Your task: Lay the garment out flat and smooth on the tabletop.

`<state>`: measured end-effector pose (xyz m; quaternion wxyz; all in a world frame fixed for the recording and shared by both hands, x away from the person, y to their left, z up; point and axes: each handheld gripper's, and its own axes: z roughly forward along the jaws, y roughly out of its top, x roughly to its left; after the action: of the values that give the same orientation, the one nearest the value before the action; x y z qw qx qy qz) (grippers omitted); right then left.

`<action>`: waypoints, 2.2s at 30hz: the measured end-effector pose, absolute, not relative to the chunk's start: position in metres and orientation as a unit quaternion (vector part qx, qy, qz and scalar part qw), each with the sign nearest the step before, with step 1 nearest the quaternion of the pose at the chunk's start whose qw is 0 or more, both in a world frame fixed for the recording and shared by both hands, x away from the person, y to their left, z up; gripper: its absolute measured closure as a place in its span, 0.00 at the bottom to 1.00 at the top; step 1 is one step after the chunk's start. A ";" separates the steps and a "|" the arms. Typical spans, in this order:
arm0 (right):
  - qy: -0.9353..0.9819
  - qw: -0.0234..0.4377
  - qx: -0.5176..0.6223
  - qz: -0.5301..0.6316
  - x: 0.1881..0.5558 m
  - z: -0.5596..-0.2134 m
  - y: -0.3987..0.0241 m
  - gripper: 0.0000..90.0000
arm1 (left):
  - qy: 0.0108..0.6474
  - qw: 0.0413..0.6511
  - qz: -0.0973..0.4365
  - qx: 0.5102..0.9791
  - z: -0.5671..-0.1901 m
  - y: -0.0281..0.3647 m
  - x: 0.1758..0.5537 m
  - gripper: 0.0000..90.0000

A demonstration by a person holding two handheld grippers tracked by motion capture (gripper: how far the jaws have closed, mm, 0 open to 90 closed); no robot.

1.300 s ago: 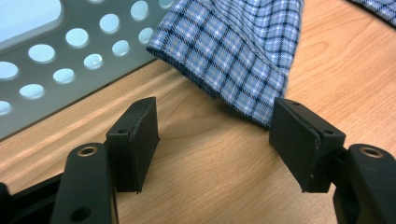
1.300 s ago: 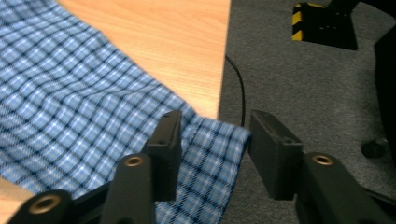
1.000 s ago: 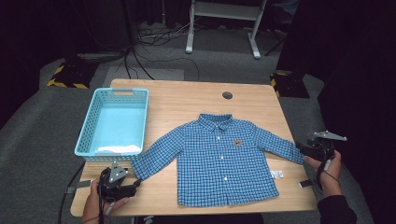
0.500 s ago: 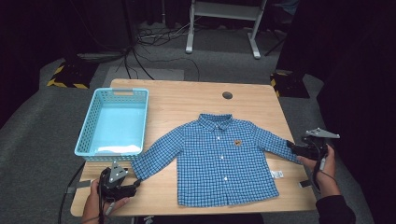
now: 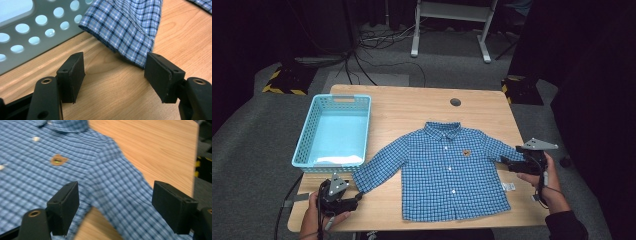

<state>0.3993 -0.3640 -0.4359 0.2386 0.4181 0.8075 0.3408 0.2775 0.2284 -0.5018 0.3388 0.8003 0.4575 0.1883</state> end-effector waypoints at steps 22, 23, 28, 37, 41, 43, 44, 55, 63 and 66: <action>0.858 0.209 0.327 0.337 0.370 -0.441 -0.312 0.24 | 0.458 0.337 0.189 0.801 -0.502 0.228 0.278 0.35; 0.859 0.206 0.325 0.338 0.369 -0.442 -0.310 0.24 | 0.458 0.338 0.188 0.800 -0.502 0.228 0.278 0.35; 0.869 0.196 0.307 0.334 0.359 -0.450 -0.306 0.24 | 0.458 0.338 0.189 0.800 -0.502 0.228 0.279 0.35; 0.890 0.163 0.275 0.326 0.339 -0.468 -0.311 0.24 | 0.458 0.337 0.188 0.801 -0.502 0.227 0.280 0.34; 0.893 0.145 0.276 0.325 0.331 -0.477 -0.317 0.23 | 0.458 0.337 0.190 0.801 -0.502 0.227 0.280 0.34; 0.893 0.138 0.276 0.328 0.327 -0.482 -0.320 0.23 | 0.458 0.338 0.190 0.800 -0.502 0.227 0.280 0.34; 0.892 0.131 0.277 0.332 0.326 -0.484 -0.322 0.23 | 0.457 0.338 0.190 0.801 -0.502 0.228 0.280 0.34; 0.866 0.132 0.298 0.380 0.310 -0.503 -0.339 0.21 | 0.453 0.341 0.189 0.802 -0.503 0.226 0.283 0.32; 0.866 0.132 0.298 0.380 0.310 -0.503 -0.339 0.21 | 0.451 0.342 0.188 0.803 -0.503 0.226 0.284 0.32; 0.866 0.132 0.297 0.380 0.311 -0.503 -0.339 0.21 | 0.452 0.341 0.187 0.802 -0.503 0.226 0.284 0.32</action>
<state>0.3107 -0.3390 -0.5028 0.1316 0.2975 0.8660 0.3797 0.2837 0.2262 -0.5027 0.3412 0.8024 0.4523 0.1874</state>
